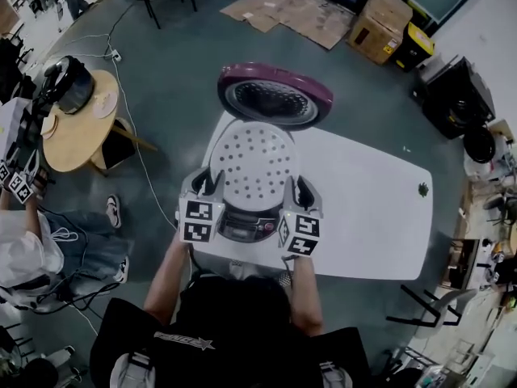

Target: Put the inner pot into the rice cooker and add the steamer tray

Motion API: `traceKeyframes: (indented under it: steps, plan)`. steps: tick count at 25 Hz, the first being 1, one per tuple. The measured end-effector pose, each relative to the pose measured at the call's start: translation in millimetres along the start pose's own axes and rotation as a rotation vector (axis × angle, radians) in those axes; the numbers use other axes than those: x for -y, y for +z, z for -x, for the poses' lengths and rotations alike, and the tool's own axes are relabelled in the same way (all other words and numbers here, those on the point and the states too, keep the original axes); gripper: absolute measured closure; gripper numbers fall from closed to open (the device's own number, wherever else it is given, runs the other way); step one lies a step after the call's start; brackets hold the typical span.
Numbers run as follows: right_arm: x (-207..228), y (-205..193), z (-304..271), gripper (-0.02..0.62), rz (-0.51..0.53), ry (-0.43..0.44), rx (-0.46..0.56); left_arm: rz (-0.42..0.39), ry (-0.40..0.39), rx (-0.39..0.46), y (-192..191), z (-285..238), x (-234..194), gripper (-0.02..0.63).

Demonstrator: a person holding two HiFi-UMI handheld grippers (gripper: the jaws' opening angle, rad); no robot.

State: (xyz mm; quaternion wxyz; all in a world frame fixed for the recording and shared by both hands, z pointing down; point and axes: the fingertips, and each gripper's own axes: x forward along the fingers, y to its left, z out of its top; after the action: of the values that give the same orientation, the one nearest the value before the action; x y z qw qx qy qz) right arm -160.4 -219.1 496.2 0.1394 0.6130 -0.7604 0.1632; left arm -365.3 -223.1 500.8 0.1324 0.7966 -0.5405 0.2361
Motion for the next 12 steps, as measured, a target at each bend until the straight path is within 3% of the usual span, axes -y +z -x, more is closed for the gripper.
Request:
traceKeyframes:
  steps: [12]
  plan:
    - [2.4, -39.4, -14.0, 0.517, -0.071, -0.005, -0.147, -0.022, -0.028, -0.15, -35.0, -20.1, 1.5, 0.482]
